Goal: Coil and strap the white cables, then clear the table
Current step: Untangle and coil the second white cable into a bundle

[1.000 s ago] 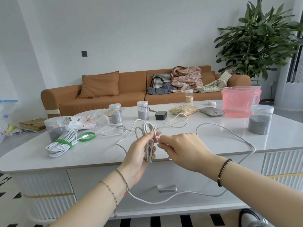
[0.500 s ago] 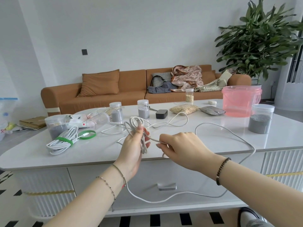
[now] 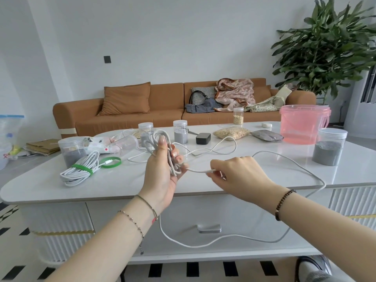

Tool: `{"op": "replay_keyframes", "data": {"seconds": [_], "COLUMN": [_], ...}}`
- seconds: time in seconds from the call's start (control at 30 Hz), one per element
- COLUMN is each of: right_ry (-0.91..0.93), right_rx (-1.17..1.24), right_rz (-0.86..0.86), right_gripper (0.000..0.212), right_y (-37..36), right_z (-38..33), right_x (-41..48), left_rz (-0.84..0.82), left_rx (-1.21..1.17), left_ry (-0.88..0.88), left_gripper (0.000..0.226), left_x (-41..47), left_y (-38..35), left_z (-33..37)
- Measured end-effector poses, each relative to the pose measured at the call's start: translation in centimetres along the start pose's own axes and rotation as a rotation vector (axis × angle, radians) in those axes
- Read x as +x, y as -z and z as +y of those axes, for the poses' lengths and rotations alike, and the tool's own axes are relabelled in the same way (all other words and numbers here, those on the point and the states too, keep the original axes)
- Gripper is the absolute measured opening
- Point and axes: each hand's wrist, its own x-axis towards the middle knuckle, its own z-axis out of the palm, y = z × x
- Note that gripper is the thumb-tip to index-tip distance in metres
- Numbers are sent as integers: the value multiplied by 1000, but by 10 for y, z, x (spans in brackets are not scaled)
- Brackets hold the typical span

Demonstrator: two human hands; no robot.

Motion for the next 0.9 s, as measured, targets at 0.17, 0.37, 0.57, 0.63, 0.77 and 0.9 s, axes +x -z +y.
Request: {"op": "replay_keyframes", "data": {"seconds": [0.17,0.37,0.57,0.63,0.77,0.9], "right_ry": [123,425,459,413,241,175], "right_rx": [-92,-224,-319,-314,-229,-74], "right_rz": [67,115,115,116,4,-96], "right_gripper": [38,24,29,31,32,10], "right_y": [10,26,53,66,86,117], "right_z": [18,24,31,37,48,49], "right_x": [-17,-39,-28,-16,15,55], "left_rz": [-18,-105,-93,-105,-134,-160], "left_rx": [100,246,250,273,362,525], "left_ry": [28,36,25,-1,-45,-101], "left_gripper": [35,36,35,33,28,26], "left_x": [-6,-21,-31,-33,-33,-15], "left_y": [12,27,10,-2,-30,-55], "left_z": [5,7,20,28,63,101]}}
